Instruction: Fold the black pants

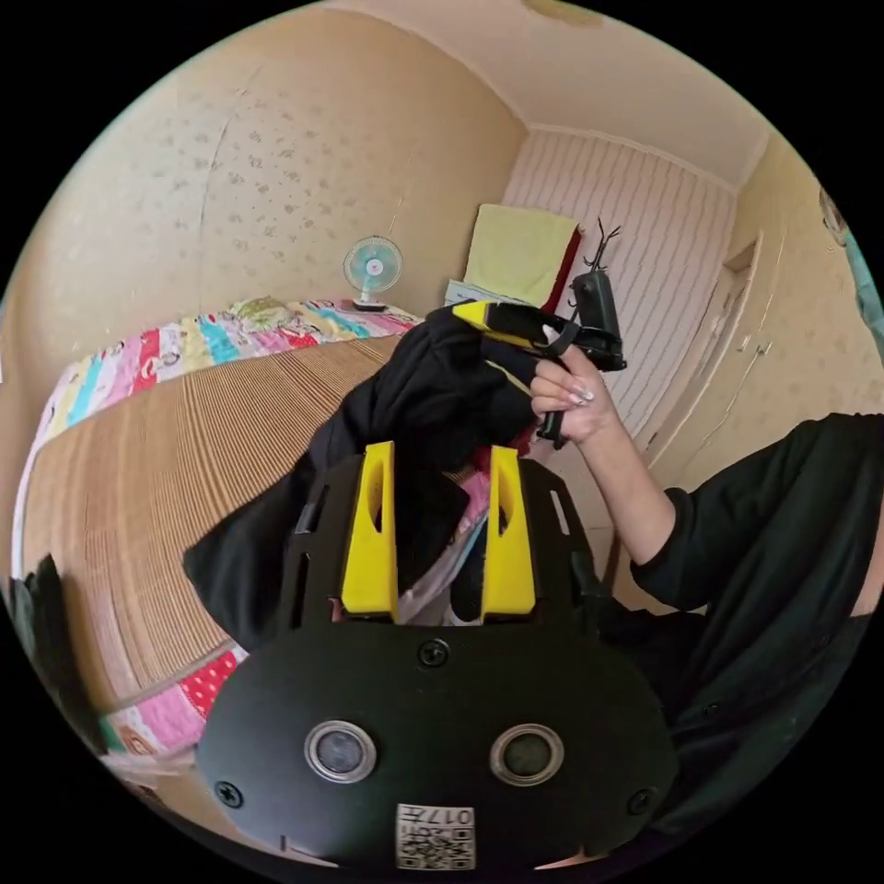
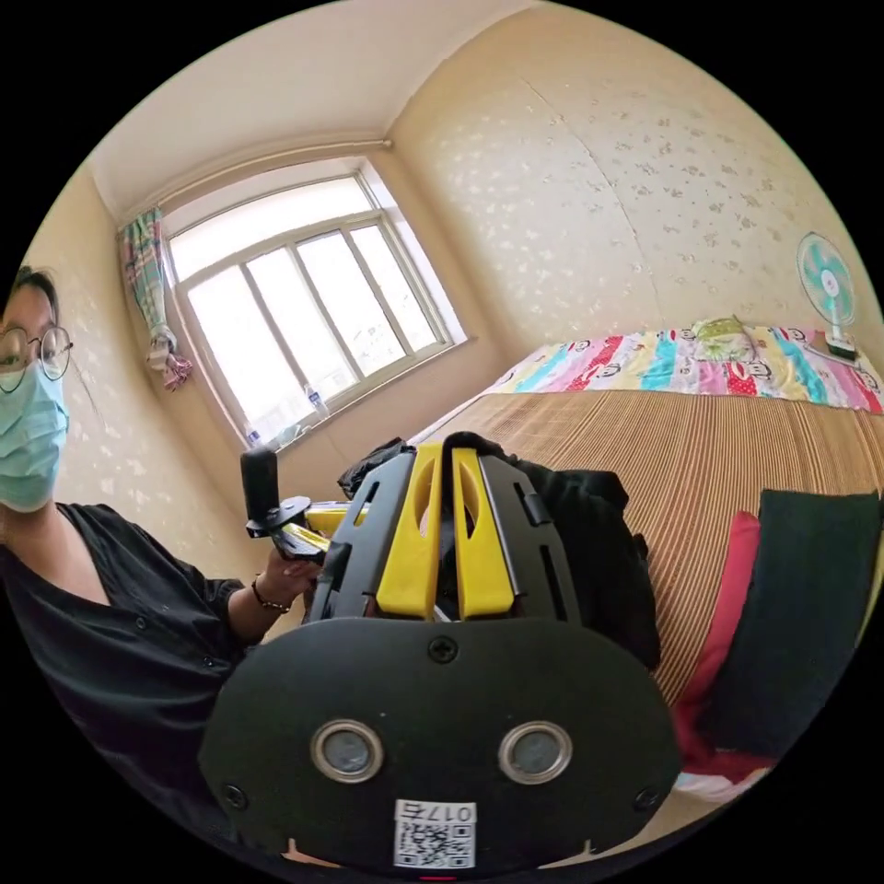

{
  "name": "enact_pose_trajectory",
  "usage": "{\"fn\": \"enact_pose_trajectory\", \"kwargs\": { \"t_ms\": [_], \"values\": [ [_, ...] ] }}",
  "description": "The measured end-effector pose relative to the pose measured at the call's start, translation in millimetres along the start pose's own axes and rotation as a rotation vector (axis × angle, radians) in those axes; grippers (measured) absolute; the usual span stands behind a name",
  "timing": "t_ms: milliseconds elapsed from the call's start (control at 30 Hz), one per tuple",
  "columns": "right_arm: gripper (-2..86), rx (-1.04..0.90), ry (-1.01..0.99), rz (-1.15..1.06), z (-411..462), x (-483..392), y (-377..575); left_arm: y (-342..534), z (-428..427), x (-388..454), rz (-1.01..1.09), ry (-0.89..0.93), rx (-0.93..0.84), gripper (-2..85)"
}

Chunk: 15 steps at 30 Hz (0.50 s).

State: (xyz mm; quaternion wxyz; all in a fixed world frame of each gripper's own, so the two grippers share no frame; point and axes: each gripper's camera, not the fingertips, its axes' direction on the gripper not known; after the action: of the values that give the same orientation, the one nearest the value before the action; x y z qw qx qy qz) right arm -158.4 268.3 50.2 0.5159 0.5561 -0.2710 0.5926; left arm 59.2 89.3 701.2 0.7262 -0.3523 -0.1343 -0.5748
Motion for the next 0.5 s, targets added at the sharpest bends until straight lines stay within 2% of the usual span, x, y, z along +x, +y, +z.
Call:
{"fn": "enact_pose_trajectory", "kwargs": {
  "t_ms": [133,233,300,367,433,500],
  "values": [
    [1.7,-0.004,-0.135,-0.039,-6,-16,-39,-43,9,28,0.162,-0.161,0.017,15.4],
    [1.9,0.011,-0.154,-0.063,-8,-26,-61,-60,12,39,0.173,-0.242,0.057,8.3],
    [2.3,0.039,-0.076,-0.059,-21,-27,-69,-65,7,30,0.12,-0.183,0.089,4.9],
    [2.7,0.076,-0.055,-0.069,-39,-24,-68,-66,-9,-2,-0.041,0.017,0.194,3.7],
    [3.0,0.165,-0.071,-0.086,-66,-18,-56,-65,-26,-20,-0.121,0.071,0.266,3.4],
    [3.3,0.268,-0.005,-0.063,-103,-7,-25,-70,-45,-23,-0.105,0.067,0.303,3.2]
  ]
}}
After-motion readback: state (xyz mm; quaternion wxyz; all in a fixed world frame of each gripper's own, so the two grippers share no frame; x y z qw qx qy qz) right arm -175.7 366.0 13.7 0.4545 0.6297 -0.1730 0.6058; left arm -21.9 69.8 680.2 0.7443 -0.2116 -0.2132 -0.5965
